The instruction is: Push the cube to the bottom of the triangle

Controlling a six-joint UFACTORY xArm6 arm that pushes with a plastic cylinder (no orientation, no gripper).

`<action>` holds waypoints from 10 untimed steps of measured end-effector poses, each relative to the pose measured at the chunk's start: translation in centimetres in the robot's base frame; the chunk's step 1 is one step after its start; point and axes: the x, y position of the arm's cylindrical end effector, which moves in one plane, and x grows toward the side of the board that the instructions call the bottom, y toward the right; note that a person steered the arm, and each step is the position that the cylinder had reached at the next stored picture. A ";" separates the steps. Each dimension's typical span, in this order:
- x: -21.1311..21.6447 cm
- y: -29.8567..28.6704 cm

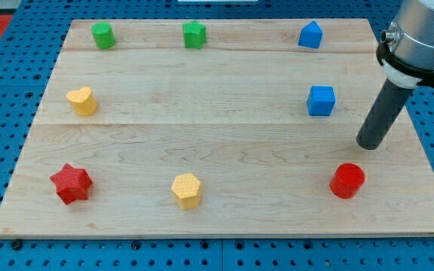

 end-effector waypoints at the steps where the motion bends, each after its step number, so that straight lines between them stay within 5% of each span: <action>1: 0.0 0.0; 5: -2.1 -6.7; 6: -6.9 -5.7; 8: -9.7 -1.4; 10: -7.7 -5.5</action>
